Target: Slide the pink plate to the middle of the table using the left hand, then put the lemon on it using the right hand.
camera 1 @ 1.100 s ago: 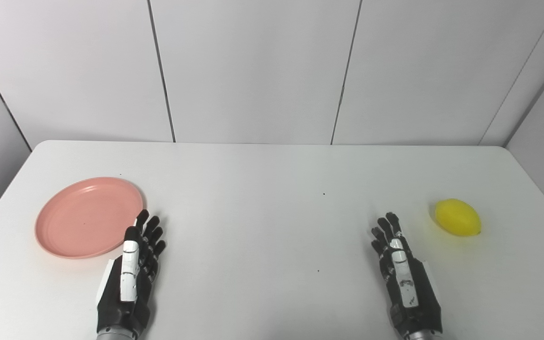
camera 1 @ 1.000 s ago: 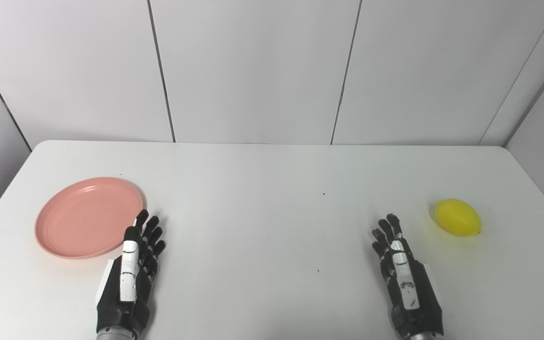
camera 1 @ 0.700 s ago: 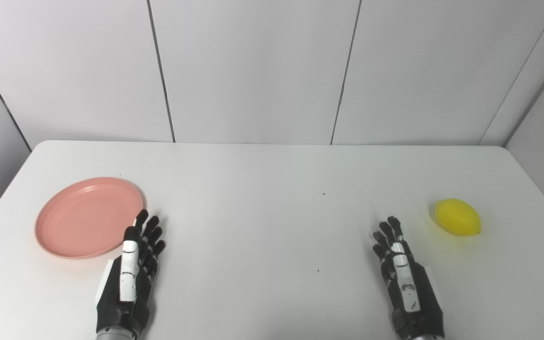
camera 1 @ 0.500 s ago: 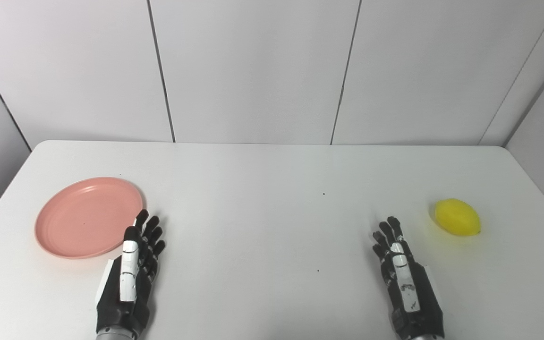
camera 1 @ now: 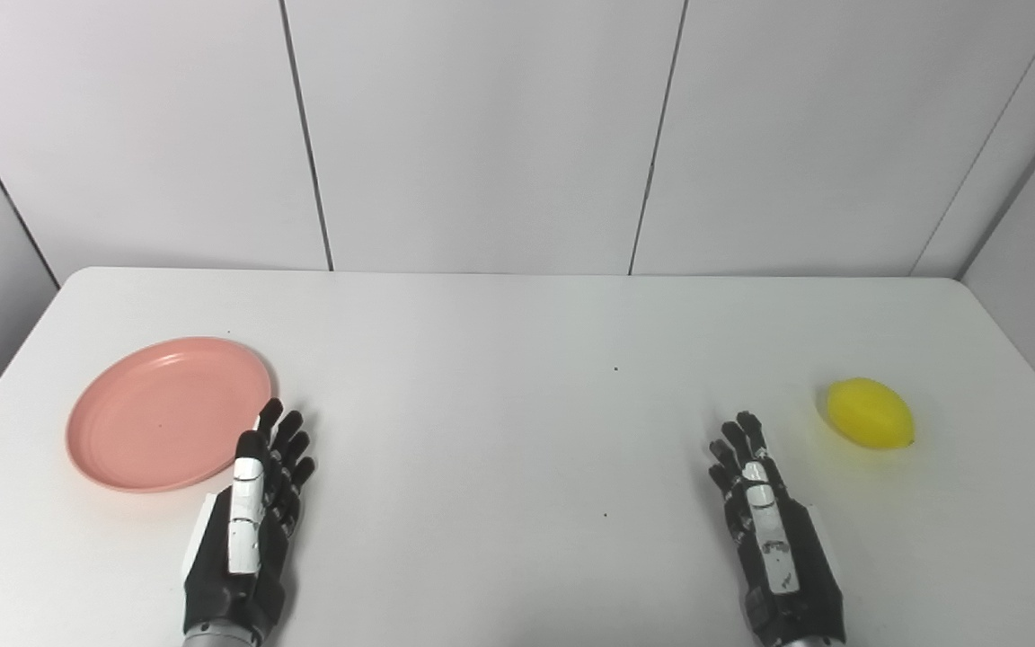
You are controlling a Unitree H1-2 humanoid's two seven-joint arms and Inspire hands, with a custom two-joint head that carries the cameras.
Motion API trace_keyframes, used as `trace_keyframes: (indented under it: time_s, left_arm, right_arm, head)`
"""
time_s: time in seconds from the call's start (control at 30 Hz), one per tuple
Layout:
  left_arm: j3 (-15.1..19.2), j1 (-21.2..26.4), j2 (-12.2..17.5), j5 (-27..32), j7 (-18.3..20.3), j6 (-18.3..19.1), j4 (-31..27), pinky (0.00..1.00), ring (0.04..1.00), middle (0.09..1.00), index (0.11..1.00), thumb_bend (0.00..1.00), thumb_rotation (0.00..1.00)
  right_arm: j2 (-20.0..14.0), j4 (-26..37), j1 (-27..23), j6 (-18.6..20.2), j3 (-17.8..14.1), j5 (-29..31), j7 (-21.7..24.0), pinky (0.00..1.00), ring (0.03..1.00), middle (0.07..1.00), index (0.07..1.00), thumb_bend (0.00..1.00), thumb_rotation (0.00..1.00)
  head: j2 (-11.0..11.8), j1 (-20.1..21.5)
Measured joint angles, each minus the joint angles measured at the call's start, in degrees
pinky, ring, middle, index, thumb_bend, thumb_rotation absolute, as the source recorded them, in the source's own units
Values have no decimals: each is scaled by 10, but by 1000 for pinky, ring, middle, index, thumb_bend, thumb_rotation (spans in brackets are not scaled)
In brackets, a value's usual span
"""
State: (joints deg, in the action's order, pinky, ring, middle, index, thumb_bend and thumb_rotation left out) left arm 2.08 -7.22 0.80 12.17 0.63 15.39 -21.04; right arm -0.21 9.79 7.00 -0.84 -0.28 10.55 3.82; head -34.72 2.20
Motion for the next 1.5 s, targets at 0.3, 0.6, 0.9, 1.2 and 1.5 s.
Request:
trace_keyframes:
  time_s: [0.3,0.6,0.9,1.2,1.5]
  left_arm:
    - [-16,0,-4,-7,-4,-8,13,1000,1000,981,1000,648,1000]
    - [-49,-1,-11,-45,-29,-53,43,1000,976,959,988,627,1000]
    - [-66,1,-15,-53,-44,-110,81,1000,980,964,989,622,1000]
    - [-73,2,-19,-54,-47,-138,99,1000,984,963,985,623,994]
    - [-74,2,-19,-63,-48,-138,99,1000,978,962,987,621,1000]
  right_arm:
    - [-13,-13,-8,-1,-6,22,22,1000,996,1000,1000,748,879]
    - [-38,-33,-21,-7,-28,57,46,1000,1000,1000,1000,694,887]
    - [-49,-55,-37,-18,-41,68,55,1000,1000,1000,1000,677,890]
    - [-54,-67,-44,-29,-44,71,69,1000,1000,1000,1000,687,906]
    - [-55,-67,-44,-29,-44,76,69,1000,1000,1000,1000,676,914]
  head:
    - [29,-67]
    - [50,-113]
    - [85,-132]
    - [98,-145]
    - [92,-142]
